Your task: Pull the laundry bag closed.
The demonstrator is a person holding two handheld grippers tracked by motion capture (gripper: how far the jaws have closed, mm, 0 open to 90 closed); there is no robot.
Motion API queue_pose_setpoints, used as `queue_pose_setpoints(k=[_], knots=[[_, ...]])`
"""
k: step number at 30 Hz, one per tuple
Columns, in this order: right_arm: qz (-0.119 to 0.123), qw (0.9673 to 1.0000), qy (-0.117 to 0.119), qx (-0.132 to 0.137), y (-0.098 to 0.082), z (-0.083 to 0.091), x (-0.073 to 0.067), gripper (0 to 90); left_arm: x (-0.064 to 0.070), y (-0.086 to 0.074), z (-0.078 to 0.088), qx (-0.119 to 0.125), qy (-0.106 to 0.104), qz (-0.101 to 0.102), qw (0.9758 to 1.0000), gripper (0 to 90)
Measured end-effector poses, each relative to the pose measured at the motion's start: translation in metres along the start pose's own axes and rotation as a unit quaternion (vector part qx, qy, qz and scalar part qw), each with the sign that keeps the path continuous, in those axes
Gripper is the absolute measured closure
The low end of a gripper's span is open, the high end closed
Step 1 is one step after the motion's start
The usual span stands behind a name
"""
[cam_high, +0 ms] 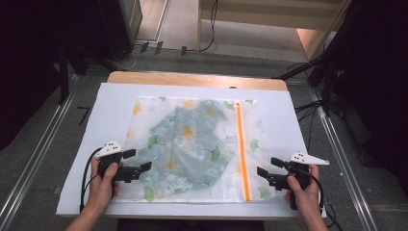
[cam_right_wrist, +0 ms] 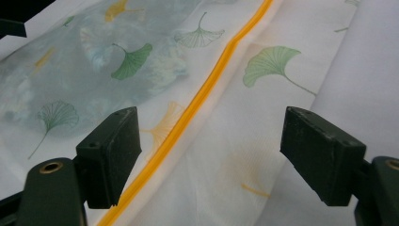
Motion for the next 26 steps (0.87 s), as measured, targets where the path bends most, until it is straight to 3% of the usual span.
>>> queue_pose_setpoints(k=[3,5,10,19,22,25,26], knots=[[0.001,0.9999,-0.004,0.01,-0.006,0.01,0.001,21.2,-0.002,-0.005,0.01,0.0,0.018,-0.025,0.9995,9.4],[-0.002,0.9998,-0.005,0.017,-0.009,0.016,0.002,21.4,-0.005,-0.007,0.015,-0.007,0.031,-0.027,0.9991,8.7],[-0.006,0.9993,-0.014,0.033,-0.016,0.03,0.005,21.7,-0.014,-0.012,0.028,0.015,0.033,0.003,0.9994,8.7],[-0.017,0.999,-0.016,0.039,-0.022,0.04,0.011,22.0,-0.024,-0.015,0.047,0.049,0.043,0.021,0.9976,8.4],[-0.016,0.9992,-0.017,0.031,-0.024,0.036,0.012,22.2,-0.027,-0.015,0.044,0.041,0.046,0.034,0.9975,8.5],[-0.022,0.9994,-0.02,0.02,-0.025,0.033,0.013,23.1,-0.029,-0.019,0.039,0.007,0.052,0.049,0.9974,8.8],[-0.022,0.9994,-0.023,0.014,-0.026,0.031,0.013,23.2,-0.029,-0.019,0.039,0.007,0.052,0.049,0.9974,8.9]])
Point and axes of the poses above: each handheld gripper's, and its own axes: z roughly backward along the jaws, y roughly out of its top, x roughly to its right, the point moved 3 cm from there along -z, roughly forward along the jaws, and after that the axes turned 10 degrees about -z, right-handed, at the moved point
